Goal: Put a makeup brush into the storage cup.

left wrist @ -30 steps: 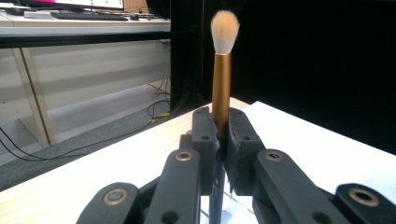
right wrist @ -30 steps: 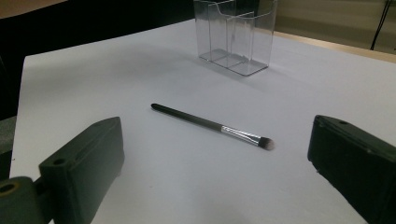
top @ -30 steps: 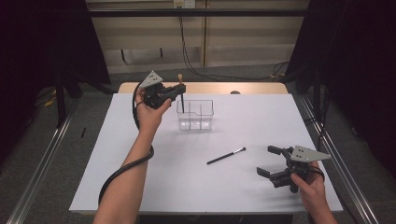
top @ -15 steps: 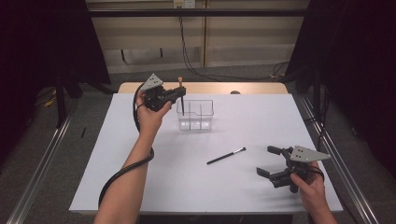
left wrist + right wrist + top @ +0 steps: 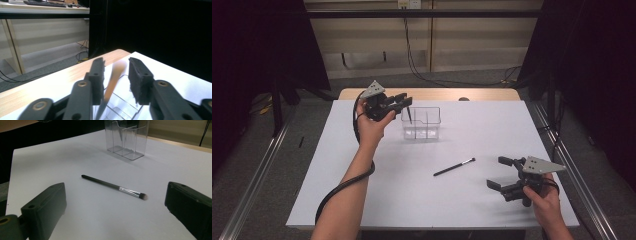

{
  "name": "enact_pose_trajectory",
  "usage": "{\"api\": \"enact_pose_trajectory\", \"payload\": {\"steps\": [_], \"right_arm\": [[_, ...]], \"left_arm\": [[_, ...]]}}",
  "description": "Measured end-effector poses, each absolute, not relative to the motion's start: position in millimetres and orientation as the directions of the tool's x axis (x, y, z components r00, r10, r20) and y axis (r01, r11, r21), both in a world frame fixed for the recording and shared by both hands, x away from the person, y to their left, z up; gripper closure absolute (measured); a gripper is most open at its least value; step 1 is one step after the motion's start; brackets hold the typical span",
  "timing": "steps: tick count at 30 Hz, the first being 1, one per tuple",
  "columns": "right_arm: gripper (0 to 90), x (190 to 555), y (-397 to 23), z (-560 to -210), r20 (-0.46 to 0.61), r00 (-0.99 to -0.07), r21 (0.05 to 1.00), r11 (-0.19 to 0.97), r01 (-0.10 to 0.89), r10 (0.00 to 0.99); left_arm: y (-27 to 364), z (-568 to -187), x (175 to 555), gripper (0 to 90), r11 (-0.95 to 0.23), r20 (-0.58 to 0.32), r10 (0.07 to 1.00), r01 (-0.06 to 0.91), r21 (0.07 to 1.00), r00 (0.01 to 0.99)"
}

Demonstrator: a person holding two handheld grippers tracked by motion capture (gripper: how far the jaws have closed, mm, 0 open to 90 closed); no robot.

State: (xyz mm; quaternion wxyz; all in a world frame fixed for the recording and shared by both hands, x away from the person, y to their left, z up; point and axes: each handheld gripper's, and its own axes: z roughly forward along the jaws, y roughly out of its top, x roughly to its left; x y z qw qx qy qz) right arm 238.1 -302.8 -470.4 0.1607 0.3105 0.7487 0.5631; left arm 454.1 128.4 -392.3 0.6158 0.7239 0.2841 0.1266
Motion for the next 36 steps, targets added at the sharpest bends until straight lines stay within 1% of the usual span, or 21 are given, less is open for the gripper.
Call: {"api": "enact_pose_trajectory", "payload": {"steps": [2, 3, 5, 6, 8, 10, 11, 18, 21, 26, 31, 36], "right_arm": [[3.3, 238.1, -302.5, -470.5, 0.109, -0.755, 0.943, 0.173, 0.285, 0.646], [3.3, 238.2, -302.3, -470.5, 0.108, -0.756, 0.943, 0.175, 0.284, 0.645], [3.3, 238.3, -302.1, -470.5, 0.107, -0.757, 0.943, 0.175, 0.283, 0.645], [3.3, 238.4, -302.0, -470.5, 0.108, -0.756, 0.943, 0.175, 0.284, 0.645], [3.3, 238.3, -301.7, -470.4, 0.108, -0.756, 0.943, 0.174, 0.284, 0.646], [3.3, 238.4, -301.3, -470.5, 0.105, -0.757, 0.943, 0.176, 0.281, 0.645], [3.3, 238.3, -301.1, -470.5, 0.106, -0.758, 0.943, 0.177, 0.282, 0.644], [3.3, 238.3, -300.2, -470.6, 0.107, -0.758, 0.943, 0.177, 0.283, 0.643], [3.3, 238.2, -300.1, -470.5, 0.105, -0.758, 0.943, 0.179, 0.282, 0.643], [3.3, 238.0, -300.0, -470.2, 0.103, -0.759, 0.942, 0.181, 0.282, 0.643], [3.3, 238.1, -299.8, -470.3, 0.104, -0.758, 0.942, 0.18, 0.282, 0.643], [3.3, 237.9, -299.3, -470.3, 0.102, -0.76, 0.943, 0.181, 0.28, 0.642]], "left_arm": [[130.5, -393.0, 452.0, 58.1, -0.076, -0.179, 0.574, 0.27, 0.96, 0.799], [131.1, -393.3, 451.3, 53.6, -0.074, -0.185, 0.574, 0.275, 0.959, 0.798], [132.9, -394.0, 449.8, 50.4, -0.071, -0.193, 0.575, 0.283, 0.957, 0.795], [134.0, -394.4, 448.9, 47.1, -0.062, -0.201, 0.58, 0.289, 0.955, 0.789], [136.8, -395.3, 447.6, 44.8, -0.05, -0.218, 0.574, 0.299, 0.953, 0.79], [139.0, -396.0, 445.8, 39.8, -0.045, -0.22, 0.577, 0.299, 0.953, 0.787], [140.0, -396.4, 444.5, 38.8, -0.041, -0.222, 0.575, 0.299, 0.953, 0.788], [145.5, -399.3, 436.1, 26.6, -0.045, -0.207, 0.577, 0.285, 0.958, 0.79], [147.8, -401.4, 433.0, 19.7, -0.041, -0.204, 0.57, 0.275, 0.96, 0.796], [152.4, -405.2, 427.9, 13.7, -0.052, -0.19, 0.561, 0.263, 0.963, 0.806], [156.5, -408.2, 422.2, 7.6, -0.04, -0.201, 0.544, 0.264, 0.964, 0.815], [161.0, -413.9, 415.2, 5.1, -0.037, -0.208, 0.536, 0.269, 0.962, 0.818]]}}
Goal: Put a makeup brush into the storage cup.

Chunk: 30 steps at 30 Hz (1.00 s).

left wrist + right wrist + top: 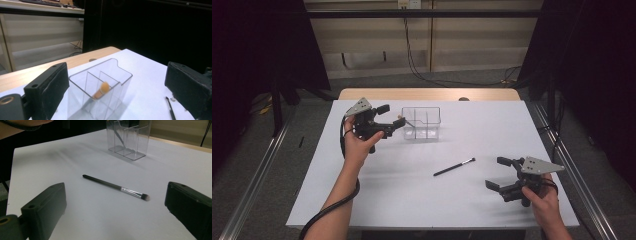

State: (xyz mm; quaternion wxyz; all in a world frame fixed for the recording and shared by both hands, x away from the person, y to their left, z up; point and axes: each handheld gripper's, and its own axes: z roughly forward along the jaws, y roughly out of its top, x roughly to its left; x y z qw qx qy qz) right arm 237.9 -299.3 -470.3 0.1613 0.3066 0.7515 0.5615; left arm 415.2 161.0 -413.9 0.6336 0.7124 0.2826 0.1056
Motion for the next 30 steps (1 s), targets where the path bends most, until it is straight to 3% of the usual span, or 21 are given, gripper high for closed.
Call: {"api": "enact_pose_trajectory", "payload": {"steps": [30], "right_arm": [[3.3, 237.4, -298.1, -470.4, 0.099, -0.762, 0.943, 0.183, 0.277, 0.64]], "left_arm": [[199.9, -431.0, 375.0, 1.7, -0.045, -0.187, 0.531, 0.248, 0.968, 0.827]]}}
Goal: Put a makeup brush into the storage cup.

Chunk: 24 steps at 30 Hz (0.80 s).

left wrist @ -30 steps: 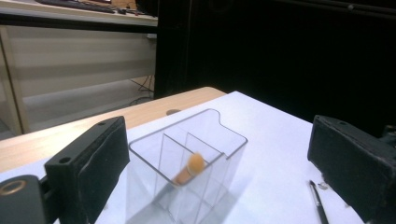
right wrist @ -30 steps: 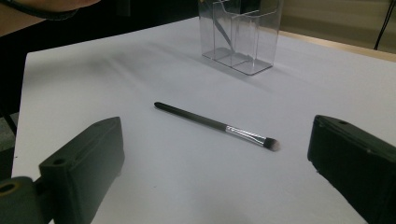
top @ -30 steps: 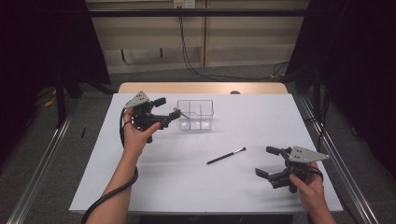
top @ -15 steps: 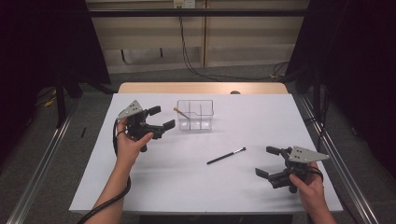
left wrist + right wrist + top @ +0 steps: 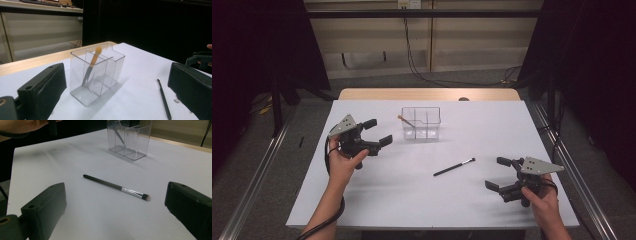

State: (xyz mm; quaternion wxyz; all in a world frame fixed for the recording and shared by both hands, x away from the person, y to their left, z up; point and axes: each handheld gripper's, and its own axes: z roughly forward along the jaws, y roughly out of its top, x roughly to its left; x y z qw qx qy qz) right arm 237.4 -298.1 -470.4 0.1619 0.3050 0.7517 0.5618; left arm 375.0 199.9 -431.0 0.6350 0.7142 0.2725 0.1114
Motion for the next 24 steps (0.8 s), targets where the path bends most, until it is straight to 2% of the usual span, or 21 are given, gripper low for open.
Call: {"api": "enact_pose_trajectory", "payload": {"steps": [24], "right_arm": [[3.2, 238.9, -295.3, -470.9, 0.099, -0.765, 0.942, 0.188, 0.279, 0.637]], "left_arm": [[213.8, -437.1, 353.1, 0.2, -0.07, -0.169, 0.497, 0.233, 0.97, 0.851]]}}
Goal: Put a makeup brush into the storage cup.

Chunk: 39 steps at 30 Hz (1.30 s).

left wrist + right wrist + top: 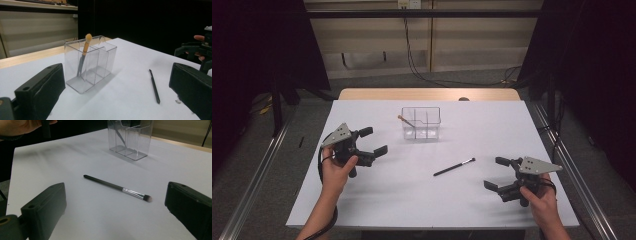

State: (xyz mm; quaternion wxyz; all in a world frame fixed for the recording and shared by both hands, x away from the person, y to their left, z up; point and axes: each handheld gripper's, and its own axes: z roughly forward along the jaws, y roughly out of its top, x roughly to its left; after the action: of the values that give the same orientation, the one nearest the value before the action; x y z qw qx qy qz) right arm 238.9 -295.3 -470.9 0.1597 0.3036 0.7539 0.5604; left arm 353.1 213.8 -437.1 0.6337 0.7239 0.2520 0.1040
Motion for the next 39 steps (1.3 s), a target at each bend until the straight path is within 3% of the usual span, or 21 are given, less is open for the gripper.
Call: {"api": "enact_pose_trajectory", "payload": {"steps": [39], "right_arm": [[3.2, 240.0, -292.6, -469.3, 0.099, -0.761, 0.947, 0.174, 0.27, 0.641]], "left_arm": [[241.7, -449.7, 318.3, 0.2, -0.117, -0.16, 0.487, 0.246, 0.962, 0.858]]}}
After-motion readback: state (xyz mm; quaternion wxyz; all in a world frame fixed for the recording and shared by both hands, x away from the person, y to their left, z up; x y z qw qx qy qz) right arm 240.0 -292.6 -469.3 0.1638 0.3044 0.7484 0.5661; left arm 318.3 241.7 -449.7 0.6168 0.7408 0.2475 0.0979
